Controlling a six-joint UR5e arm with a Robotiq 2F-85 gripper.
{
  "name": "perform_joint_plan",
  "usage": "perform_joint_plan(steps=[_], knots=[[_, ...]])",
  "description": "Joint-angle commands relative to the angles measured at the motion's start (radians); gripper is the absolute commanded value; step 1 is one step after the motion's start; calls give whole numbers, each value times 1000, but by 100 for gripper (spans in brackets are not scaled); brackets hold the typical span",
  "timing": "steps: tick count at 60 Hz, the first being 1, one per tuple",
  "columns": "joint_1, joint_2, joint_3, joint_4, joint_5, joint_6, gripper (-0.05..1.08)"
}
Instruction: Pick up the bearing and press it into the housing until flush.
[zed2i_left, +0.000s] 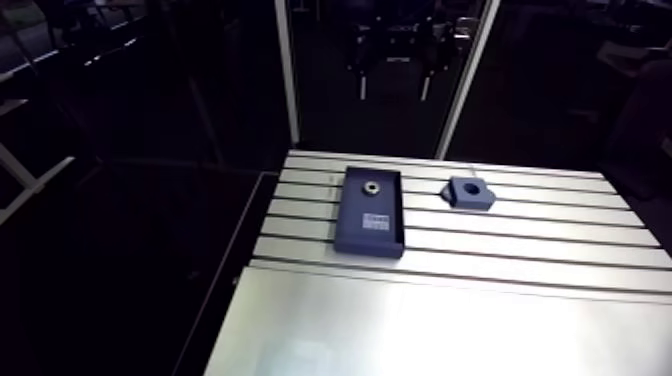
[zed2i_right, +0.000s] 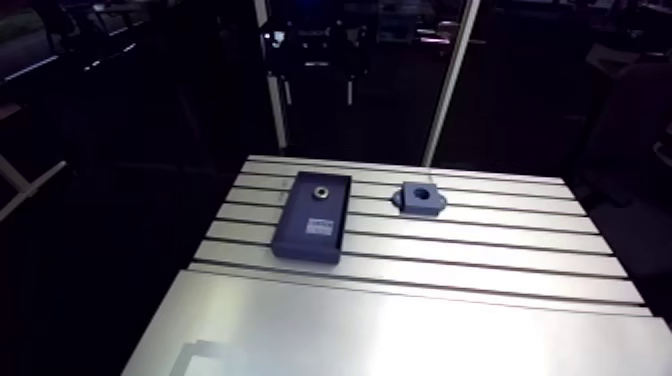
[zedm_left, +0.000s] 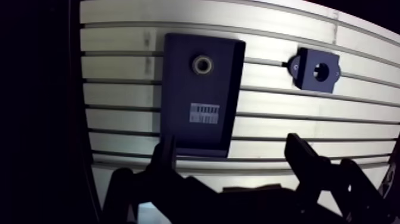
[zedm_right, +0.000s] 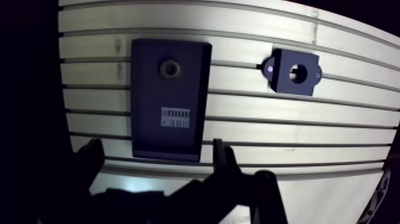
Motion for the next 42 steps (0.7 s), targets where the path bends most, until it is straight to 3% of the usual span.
perform_joint_plan(steps=[1,12,21,42], knots=[[2,34,7,-29,6,28,1],[2,59,0,-72,12,37,1],[3,69,9,-75,2,37,1],[5,118,15,-113,0,30,1]])
